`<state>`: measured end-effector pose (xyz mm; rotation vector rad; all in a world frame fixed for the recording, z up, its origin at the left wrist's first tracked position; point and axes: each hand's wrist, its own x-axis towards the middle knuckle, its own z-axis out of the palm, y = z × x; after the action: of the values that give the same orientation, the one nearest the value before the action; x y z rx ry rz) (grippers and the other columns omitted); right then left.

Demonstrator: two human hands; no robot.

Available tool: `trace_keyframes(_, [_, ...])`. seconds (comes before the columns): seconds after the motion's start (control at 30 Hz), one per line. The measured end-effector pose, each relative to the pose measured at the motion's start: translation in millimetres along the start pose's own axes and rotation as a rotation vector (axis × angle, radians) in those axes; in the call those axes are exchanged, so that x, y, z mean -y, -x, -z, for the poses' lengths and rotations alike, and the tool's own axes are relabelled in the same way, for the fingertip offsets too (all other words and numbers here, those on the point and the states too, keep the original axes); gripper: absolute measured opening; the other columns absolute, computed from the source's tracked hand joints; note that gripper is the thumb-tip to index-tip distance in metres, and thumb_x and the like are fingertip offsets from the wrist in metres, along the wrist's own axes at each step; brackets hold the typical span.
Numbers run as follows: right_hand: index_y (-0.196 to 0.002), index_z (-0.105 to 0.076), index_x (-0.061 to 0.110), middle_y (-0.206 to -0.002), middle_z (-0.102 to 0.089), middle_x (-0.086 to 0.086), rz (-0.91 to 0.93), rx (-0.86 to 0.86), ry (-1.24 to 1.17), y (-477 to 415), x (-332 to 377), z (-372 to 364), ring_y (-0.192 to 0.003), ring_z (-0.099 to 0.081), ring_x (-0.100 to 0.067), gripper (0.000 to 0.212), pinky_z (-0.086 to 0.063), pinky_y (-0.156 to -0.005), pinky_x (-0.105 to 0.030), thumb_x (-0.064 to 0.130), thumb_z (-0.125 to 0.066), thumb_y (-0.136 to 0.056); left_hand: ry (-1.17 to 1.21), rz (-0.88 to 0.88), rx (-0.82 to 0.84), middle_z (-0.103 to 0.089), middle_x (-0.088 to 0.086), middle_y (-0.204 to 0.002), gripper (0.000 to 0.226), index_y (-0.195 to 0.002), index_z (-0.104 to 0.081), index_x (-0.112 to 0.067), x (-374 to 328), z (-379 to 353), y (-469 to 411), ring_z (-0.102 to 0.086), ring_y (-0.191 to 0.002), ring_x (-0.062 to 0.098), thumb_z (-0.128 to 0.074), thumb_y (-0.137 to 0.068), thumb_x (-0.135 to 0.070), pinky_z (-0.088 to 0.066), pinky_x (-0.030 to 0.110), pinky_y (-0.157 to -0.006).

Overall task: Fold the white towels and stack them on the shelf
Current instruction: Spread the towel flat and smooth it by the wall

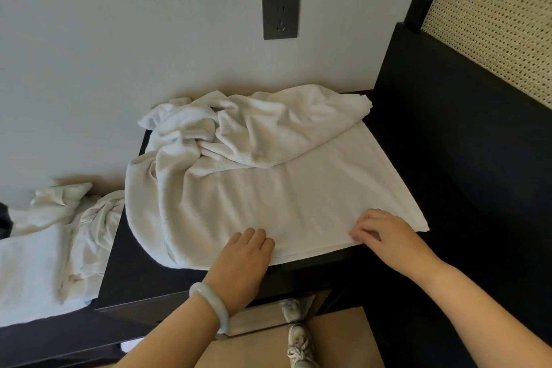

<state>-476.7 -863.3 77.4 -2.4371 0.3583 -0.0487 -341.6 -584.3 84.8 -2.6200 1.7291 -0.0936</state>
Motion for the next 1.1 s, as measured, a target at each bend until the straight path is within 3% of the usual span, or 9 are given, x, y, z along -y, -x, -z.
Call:
trace_keyframes(0.2, [-0.108, -0.064, 0.039, -0.108, -0.05, 0.029, 0.117, 0.162, 0.08, -15.4, 24.0, -13.9, -0.108, -0.049, 0.004, 0.02, -0.042, -0.096, -0.02, 0.043, -0.068, -0.089, 0.095, 0.077, -0.178, -0.058, 0.0, -0.077, 0.03, -0.08, -0.066, -0.015, -6.0, 10.3, -6.3, -0.055, -0.064, 0.017, -0.081, -0.055, -0.008, -0.052, 0.03, -0.056])
trace_keyframes(0.57, [-0.087, -0.074, 0.035, -0.097, -0.061, 0.024, 0.024, 0.148, -0.082, -8.5, 23.6, -17.2, -0.098, -0.059, 0.002, 0.01, -0.048, -0.088, -0.021, 0.034, -0.066, -0.093, 0.17, 0.031, -0.06, -0.055, -0.008, -0.084, 0.001, -0.086, -0.063, -0.023, 0.8, -3.7, 13.5, -0.052, -0.071, 0.011, -0.064, -0.087, -0.024, -0.049, 0.026, -0.065])
trace_keyframes(0.67, [-0.083, -0.071, 0.041, -0.09, -0.067, 0.022, -0.084, -0.029, -0.254, -19.6, 22.2, -12.3, -0.087, -0.063, 0.003, 0.018, -0.047, -0.079, -0.021, 0.031, -0.063, -0.095, 0.238, 0.157, -0.144, -0.054, -0.003, -0.083, 0.014, -0.086, -0.063, -0.016, 6.0, -2.8, 7.6, -0.05, -0.072, 0.017, -0.054, -0.097, -0.02, -0.046, 0.032, -0.066])
trace_keyframes(0.73, [-0.103, -0.068, 0.036, -0.108, -0.065, 0.022, -0.096, -0.269, -0.138, -32.5, 16.7, -12.9, -0.102, -0.06, -0.001, 0.014, -0.047, -0.092, -0.025, 0.029, -0.057, -0.099, 0.214, 0.296, -0.163, -0.059, 0.001, -0.096, 0.017, -0.098, -0.065, -0.014, 12.6, -3.4, -1.3, -0.054, -0.086, 0.022, -0.05, -0.099, -0.023, -0.045, 0.036, -0.077])
trace_keyframes(0.83, [-0.156, -0.025, 0.023, -0.162, -0.02, 0.005, -0.196, -0.135, 0.281, -41.1, -3.4, -19.9, -0.15, -0.017, -0.016, 0.057, -0.014, -0.123, -0.035, 0.045, -0.034, -0.105, 0.161, 0.507, 0.053, -0.036, 0.004, -0.152, 0.048, -0.145, -0.041, -0.022, 30.0, -10.5, -12.8, -0.029, -0.141, 0.026, -0.029, -0.103, -0.042, -0.02, 0.045, -0.114])
trace_keyframes(0.9, [-0.155, 0.012, 0.028, -0.164, 0.013, 0.007, -0.26, -0.001, 0.456, -31.3, -19.7, -21.0, -0.151, 0.011, -0.008, 0.069, 0.008, -0.123, -0.036, 0.062, -0.005, -0.097, 0.115, 0.547, 0.195, -0.001, -0.002, -0.164, 0.058, -0.156, -0.009, -0.032, 45.1, -18.9, -14.2, 0.003, -0.151, 0.02, -0.014, -0.102, -0.051, 0.003, 0.051, -0.118])
trace_keyframes(0.97, [-0.151, 0.021, 0.03, -0.161, 0.021, 0.008, -0.292, 0.038, 0.483, -17.0, -34.2, -16.5, -0.147, 0.017, -0.003, 0.073, 0.014, -0.121, -0.032, 0.068, 0.004, -0.09, 0.105, 0.542, 0.234, 0.014, -0.005, -0.163, 0.063, -0.155, 0.007, -0.036, 54.4, -26.0, -12.1, 0.016, -0.15, 0.02, -0.004, -0.096, -0.058, 0.009, 0.051, -0.119])
trace_keyframes(1.03, [-0.156, 0.012, 0.027, -0.165, 0.012, 0.006, -0.384, 0.054, 0.539, -11.1, -35.2, -6.6, -0.151, 0.007, -0.006, 0.077, 0.007, -0.123, -0.034, 0.068, 0.0, -0.093, 0.134, 0.503, 0.243, 0.017, -0.005, -0.163, 0.071, -0.154, 0.01, -0.036, 53.1, -29.4, -12.6, 0.02, -0.149, 0.022, 0.004, -0.089, -0.063, 0.008, 0.049, -0.12])
trace_keyframes(1.1, [-0.154, -0.028, 0.017, -0.161, -0.028, -0.002, -0.444, -0.045, 0.642, -24.9, -20.5, 2.8, -0.146, -0.028, -0.018, 0.079, -0.017, -0.121, -0.043, 0.064, -0.005, -0.095, 0.142, 0.487, 0.249, 0.017, -0.003, -0.163, 0.076, -0.155, 0.009, -0.033, 45.5, -30.1, -16.9, 0.019, -0.149, 0.024, 0.007, -0.086, -0.064, 0.007, 0.049, -0.121])
